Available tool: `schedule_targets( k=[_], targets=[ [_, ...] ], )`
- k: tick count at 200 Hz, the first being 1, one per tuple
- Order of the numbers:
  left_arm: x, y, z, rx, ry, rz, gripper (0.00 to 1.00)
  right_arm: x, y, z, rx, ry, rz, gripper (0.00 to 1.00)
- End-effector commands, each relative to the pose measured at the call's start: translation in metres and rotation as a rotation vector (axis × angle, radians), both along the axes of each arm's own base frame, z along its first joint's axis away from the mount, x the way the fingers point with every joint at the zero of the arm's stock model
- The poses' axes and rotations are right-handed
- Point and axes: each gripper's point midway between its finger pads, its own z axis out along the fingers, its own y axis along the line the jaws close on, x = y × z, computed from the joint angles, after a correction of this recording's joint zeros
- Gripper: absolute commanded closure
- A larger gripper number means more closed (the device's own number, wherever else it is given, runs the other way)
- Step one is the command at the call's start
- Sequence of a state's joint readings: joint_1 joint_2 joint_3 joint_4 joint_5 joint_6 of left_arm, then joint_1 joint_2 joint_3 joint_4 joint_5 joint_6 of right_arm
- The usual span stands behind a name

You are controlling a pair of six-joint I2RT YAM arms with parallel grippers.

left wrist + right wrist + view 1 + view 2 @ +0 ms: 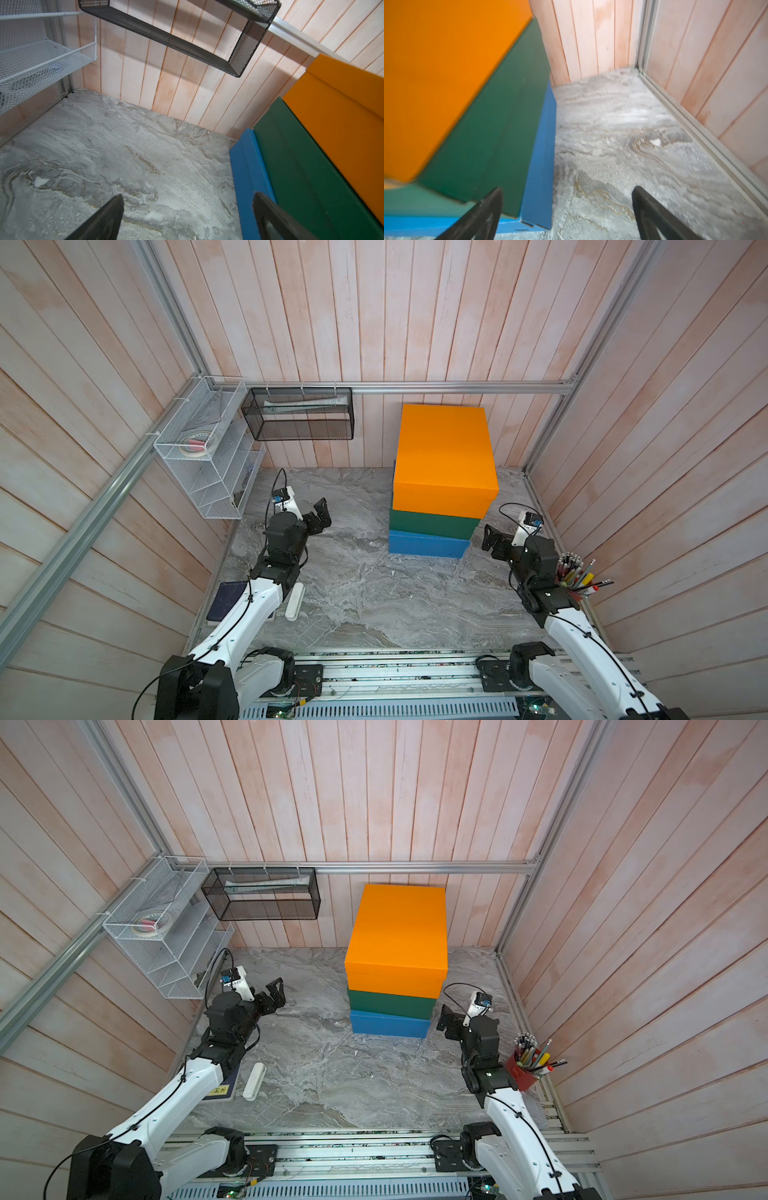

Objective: Stack the shoeboxes
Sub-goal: Reset both arms

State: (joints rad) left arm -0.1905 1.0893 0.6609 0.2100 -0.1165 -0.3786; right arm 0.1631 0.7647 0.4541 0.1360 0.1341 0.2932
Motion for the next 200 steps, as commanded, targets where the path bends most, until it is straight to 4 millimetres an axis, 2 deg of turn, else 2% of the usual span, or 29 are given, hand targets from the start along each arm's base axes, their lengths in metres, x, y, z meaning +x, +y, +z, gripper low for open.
schedule_targets(
  k=[1, 13, 27, 38, 65, 73, 92, 125, 185, 200],
  targets=[
    [-0.004, 0.013, 0.005, 0.083, -0.061, 0.05, 0.0, -0.006, -0.007, 0.041, 0.022, -0.207, -0.038, 0.02],
    [-0.006, 0.012, -0.001, 0.146, -0.079, 0.032, 0.0, -0.011, -0.014, 0.044, 0.073, -0.286, -0.084, 0.02],
    [-0.006, 0.016, -0.009, 0.178, -0.066, 0.053, 0.0, -0.015, -0.008, 0.045, 0.003, -0.404, -0.039, 0.02],
    [-0.005, 0.022, -0.017, 0.2, -0.043, 0.08, 0.0, -0.016, -0.003, 0.04, -0.069, -0.432, -0.013, 0.02],
    [-0.004, 0.025, -0.029, 0.269, -0.071, 0.085, 0.0, -0.004, 0.001, 0.01, -0.24, -0.32, 0.007, 0.02],
    [-0.006, 0.028, -0.033, 0.317, -0.077, 0.097, 0.0, 0.001, -0.001, 0.001, -0.256, -0.274, -0.002, 0.02],
    [-0.012, 0.055, -0.041, 0.405, -0.071, 0.238, 0.0, 0.005, -0.008, -0.013, -0.27, -0.207, -0.042, 0.02],
    [-0.012, 0.066, -0.063, 0.477, -0.071, 0.246, 0.0, 0.004, -0.016, -0.035, -0.282, -0.157, -0.08, 0.02],
    [0.009, 0.047, -0.104, 0.421, -0.039, 0.088, 0.0, 0.006, -0.03, -0.068, -0.263, -0.103, -0.151, 0.02],
    [0.015, 0.045, -0.105, 0.431, -0.037, 0.068, 0.0, 0.006, -0.037, -0.073, -0.258, -0.105, -0.176, 0.02]
  ],
)
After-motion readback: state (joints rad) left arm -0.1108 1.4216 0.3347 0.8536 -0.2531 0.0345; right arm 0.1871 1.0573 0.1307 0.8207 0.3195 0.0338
